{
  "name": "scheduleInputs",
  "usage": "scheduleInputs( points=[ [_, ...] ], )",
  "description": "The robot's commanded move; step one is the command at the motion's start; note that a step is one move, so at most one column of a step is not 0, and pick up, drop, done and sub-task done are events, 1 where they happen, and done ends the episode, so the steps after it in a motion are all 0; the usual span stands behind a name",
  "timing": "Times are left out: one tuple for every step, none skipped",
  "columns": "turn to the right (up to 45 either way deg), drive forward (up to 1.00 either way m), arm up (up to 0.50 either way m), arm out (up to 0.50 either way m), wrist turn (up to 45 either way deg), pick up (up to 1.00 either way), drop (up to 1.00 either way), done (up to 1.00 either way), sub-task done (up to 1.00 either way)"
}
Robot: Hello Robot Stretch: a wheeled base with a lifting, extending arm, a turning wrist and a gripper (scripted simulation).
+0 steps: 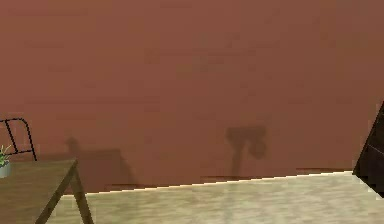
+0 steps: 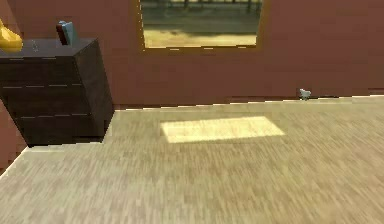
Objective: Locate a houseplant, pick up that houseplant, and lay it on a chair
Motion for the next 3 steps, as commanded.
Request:
scheduleInputs(
  points=[
    [-3.0, 0.0, 0.0, 0.0, 0.0, 0.0, 0.0, 0.0, 0.0],
    [0.0, 0.35, 0.0, 0.0, 0.0, 0.0, 0.0, 0.0, 0.0],
    [-45.0, 0.0, 0.0, 0.0, 0.0, 0.0, 0.0, 0.0, 0.0]
  ],
)
